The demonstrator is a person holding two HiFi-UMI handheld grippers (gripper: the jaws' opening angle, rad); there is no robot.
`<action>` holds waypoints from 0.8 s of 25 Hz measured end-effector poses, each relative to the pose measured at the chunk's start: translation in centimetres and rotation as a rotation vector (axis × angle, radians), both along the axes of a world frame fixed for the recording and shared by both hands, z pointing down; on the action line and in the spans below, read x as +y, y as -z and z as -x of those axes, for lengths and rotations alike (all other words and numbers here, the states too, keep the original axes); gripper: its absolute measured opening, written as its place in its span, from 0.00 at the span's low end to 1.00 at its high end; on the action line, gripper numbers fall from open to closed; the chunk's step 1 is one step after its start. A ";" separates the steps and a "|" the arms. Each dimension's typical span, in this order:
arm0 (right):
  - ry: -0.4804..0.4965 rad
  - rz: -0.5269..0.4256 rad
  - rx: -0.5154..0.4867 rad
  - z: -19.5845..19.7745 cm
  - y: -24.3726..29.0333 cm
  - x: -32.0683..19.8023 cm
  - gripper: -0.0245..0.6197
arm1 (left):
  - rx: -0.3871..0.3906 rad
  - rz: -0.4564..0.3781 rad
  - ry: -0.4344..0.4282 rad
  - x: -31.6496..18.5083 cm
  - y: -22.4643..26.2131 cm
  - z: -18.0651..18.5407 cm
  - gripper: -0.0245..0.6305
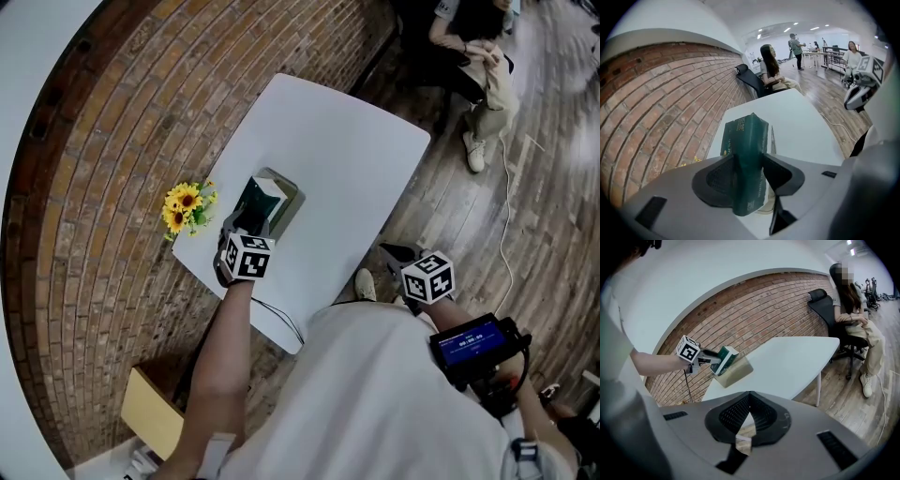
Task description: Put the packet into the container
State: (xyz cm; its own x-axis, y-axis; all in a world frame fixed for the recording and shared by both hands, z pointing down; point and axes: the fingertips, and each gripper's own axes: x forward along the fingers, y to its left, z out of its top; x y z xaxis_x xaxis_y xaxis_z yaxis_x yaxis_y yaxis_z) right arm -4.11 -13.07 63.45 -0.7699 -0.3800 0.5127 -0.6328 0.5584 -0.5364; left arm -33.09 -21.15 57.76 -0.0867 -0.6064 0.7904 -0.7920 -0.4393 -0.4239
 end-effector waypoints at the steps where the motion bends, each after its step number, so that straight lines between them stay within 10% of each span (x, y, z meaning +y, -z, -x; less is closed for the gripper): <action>1: -0.001 0.001 0.001 0.0 0.0 0.0 0.05 | 0.012 0.009 0.012 -0.1 -0.2 0.1 0.35; 20: -0.092 0.046 0.045 -2.8 -1.6 0.2 0.05 | 0.004 0.203 0.009 -2.9 -6.8 0.7 0.36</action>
